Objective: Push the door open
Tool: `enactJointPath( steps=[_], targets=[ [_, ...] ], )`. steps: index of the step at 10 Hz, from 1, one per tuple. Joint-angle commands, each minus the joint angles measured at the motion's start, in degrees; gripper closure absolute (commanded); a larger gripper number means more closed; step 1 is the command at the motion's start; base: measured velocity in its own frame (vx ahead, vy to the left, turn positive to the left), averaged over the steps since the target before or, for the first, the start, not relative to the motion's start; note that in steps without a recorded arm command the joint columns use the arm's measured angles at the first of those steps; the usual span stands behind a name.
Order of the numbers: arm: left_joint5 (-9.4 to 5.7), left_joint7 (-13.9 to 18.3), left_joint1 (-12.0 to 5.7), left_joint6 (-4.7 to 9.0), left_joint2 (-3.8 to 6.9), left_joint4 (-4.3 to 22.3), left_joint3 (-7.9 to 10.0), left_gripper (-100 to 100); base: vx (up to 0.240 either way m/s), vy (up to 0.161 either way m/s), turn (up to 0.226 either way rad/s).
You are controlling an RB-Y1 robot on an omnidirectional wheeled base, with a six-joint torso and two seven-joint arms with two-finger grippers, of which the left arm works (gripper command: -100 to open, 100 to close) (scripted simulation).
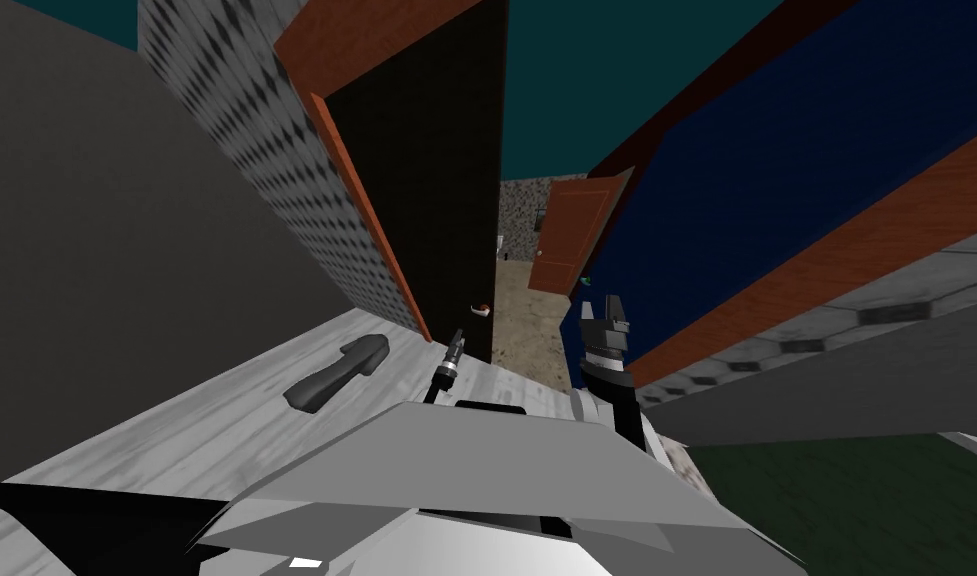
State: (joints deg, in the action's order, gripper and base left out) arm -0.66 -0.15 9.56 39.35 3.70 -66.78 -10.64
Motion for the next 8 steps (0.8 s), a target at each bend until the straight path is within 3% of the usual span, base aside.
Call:
enactJointPath(
  steps=[1,3,8],
  targets=[
    [0.26,0.25,-0.54,0.43,-0.29,2.68,-0.88,-100,0.111,0.067,-0.138],
    [0.33,0.35,-0.91,0.67,-0.42,3.89,-1.14,-100,0.099,0.057,-0.053],
    [0.75,0.92,-3.10,2.07,-1.35,10.94,-2.69,-100,0.086,0.052,-0.070]
  ],
)
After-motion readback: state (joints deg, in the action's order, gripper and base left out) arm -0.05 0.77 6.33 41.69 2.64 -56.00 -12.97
